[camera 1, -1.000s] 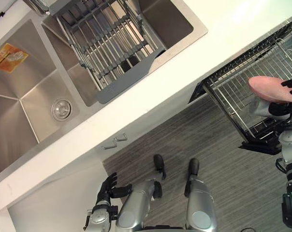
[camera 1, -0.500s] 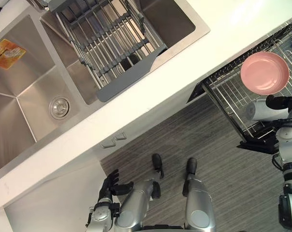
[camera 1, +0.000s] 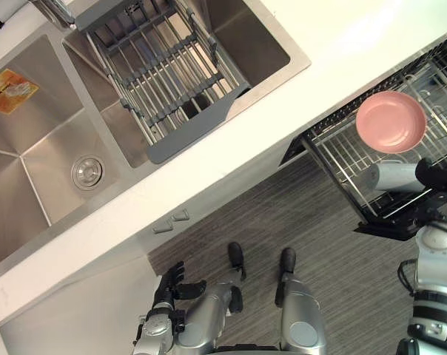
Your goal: Walk over to the sink, pick up the cup, carry it to the dishwasher, place the cup inside the dishwasher, then close the dishwasher door
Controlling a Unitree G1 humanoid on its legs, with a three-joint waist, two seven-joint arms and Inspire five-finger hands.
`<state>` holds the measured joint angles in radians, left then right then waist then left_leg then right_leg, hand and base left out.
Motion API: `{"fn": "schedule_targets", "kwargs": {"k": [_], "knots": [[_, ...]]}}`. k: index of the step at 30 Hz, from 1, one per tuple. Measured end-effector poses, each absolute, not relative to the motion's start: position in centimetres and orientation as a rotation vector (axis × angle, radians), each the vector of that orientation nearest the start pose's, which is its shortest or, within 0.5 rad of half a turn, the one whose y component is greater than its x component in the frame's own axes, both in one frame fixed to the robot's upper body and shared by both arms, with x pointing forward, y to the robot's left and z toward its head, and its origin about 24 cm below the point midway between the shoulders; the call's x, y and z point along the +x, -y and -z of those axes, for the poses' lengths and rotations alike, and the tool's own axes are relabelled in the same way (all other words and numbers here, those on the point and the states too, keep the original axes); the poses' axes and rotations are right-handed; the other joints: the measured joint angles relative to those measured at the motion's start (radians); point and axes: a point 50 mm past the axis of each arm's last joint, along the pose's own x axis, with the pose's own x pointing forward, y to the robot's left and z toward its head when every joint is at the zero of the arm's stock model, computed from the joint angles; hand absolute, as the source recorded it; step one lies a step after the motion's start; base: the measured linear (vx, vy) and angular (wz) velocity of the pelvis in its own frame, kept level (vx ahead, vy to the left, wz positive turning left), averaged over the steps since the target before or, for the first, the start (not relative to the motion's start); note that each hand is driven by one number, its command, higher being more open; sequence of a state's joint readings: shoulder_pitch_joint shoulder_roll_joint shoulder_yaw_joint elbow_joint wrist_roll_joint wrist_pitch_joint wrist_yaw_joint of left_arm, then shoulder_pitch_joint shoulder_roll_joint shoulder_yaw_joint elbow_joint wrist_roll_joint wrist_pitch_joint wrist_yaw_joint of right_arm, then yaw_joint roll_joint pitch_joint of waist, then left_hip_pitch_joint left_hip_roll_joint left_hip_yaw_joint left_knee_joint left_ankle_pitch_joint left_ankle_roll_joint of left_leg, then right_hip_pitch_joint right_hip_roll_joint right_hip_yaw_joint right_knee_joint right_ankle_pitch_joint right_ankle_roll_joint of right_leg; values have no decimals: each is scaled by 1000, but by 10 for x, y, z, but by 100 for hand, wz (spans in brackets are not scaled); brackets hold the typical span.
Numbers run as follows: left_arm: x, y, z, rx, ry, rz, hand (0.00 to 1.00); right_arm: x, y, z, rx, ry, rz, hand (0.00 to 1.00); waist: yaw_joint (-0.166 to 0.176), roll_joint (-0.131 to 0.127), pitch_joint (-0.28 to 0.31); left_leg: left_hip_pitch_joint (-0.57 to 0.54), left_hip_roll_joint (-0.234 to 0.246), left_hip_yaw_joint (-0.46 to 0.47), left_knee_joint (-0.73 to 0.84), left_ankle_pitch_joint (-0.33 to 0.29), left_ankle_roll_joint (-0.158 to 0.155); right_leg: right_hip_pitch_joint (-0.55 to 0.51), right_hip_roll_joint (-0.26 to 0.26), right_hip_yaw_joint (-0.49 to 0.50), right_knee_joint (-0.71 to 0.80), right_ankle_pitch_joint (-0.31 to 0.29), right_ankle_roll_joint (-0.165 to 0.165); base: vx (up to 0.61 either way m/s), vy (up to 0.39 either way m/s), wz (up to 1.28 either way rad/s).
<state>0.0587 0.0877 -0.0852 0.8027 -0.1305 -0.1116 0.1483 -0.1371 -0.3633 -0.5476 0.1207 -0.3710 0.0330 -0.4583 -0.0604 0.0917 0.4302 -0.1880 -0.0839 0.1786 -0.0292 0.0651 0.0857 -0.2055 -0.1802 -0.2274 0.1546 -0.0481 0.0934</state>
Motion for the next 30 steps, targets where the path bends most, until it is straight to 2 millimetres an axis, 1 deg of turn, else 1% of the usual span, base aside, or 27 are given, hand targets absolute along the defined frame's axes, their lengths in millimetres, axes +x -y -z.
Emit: {"fn": "schedule_targets", "kwargs": {"k": [2,3,4,5,6,7,10,11,15,17,19,20,21,23,25,27,29,30], "knots": [[158,-177,126,62,-765,-159,90,215,350,-97,-575,81,1036,90,-7,-13,-11,16,0,0,-3,-3,-3,14,1,0,-1,-5,0,49,-21,-1],[157,-178,127,64,-771,-160,90,211,350,-91,-560,60,1043,90,-9,-15,-15,20,0,0,-5,-4,-5,18,1,0,-1,-7,1,49,-29,0],[155,-178,128,64,-784,-164,90,202,349,-81,-512,27,1068,90,-9,-18,-28,28,1,0,-8,-8,-10,23,2,-1,0,-12,0,53,-33,1],[153,-179,130,61,-800,-170,90,192,349,-70,-457,-7,1098,90,-9,-18,-40,37,1,-2,-13,-9,-12,31,3,-3,0,-16,-1,67,-40,1],[153,-179,130,62,-802,-173,90,188,349,-64,-427,-23,1113,90,-9,-19,-41,46,2,-2,-16,-9,-12,38,3,-3,0,-18,-1,58,-39,1],[152,-178,131,62,-810,-173,90,179,347,-54,-375,-56,1139,90,-8,-20,-50,58,2,-2,-23,-10,-14,48,4,-4,1,-23,-2,56,-42,0],[145,-177,136,67,-852,-169,90,158,341,-29,-264,-143,1180,90,-8,-20,-94,69,4,-2,-31,-16,-23,49,4,-5,14,-41,-4,70,-46,-1],[145,-176,137,63,-856,-168,90,152,338,-23,-221,-157,1192,90,-8,-18,-103,74,5,-2,-31,-17,-22,50,3,-5,23,-50,-5,76,-48,-2],[146,-174,136,43,-850,-177,90,142,334,-17,-86,-148,1228,90,-6,-19,-105,82,10,6,-21,-32,-30,50,2,-4,54,-76,-10,55,-53,0],[147,-174,136,30,-848,-189,90,138,335,-15,-24,-130,1252,90,1,-19,-105,77,13,12,7,-60,-36,49,-1,-4,73,-92,-12,39,-49,-3],[148,-173,135,20,-844,-198,90,135,338,-16,104,-69,1281,90,10,-17,-106,59,20,31,66,-107,-36,47,-8,-2,104,-118,-12,62,-56,-4],[148,-173,135,19,-843,-198,90,134,339,-17,145,-48,1289,90,12,-17,-107,54,23,38,83,-122,-36,47,-11,-3,111,-125,-11,80,-31,1],[148,-173,135,17,-839,-199,90,133,341,-18,197,-16,1298,90,14,-16,-107,41,35,70,120,-143,-44,44,-14,-4,124,-137,-12,81,-20,2],[152,-173,132,-11,-822,-215,90,137,343,-20,305,47,1292,90,18,-16,-107,12,42,82,178,-170,-42,31,-21,-6,148,-156,-9,140,-10,7],[153,-171,132,-32,-818,-221,90,140,344,-21,383,84,1275,90,20,-15,-108,-3,44,92,215,-174,-43,30,-30,-23,160,-169,-7,137,3,23],[155,-171,131,-46,-807,-219,90,147,344,-21,446,112,1242,90,31,-15,-108,-10,47,96,232,-177,-43,30,-33,-33,169,-171,-8,85,-1,14],[157,-169,129,-54,-797,-207,90,160,344,-21,541,150,1193,90,48,-15,-108,-9,49,96,243,-185,-42,35,-36,-46,178,-173,-11,102,2,9],[158,-168,129,-55,-796,-206,90,160,346,-20,565,161,1212,90,49,-15,-108,-9,49,95,244,-185,-42,38,-37,-50,179,-173,-11,86,7,16]]}}
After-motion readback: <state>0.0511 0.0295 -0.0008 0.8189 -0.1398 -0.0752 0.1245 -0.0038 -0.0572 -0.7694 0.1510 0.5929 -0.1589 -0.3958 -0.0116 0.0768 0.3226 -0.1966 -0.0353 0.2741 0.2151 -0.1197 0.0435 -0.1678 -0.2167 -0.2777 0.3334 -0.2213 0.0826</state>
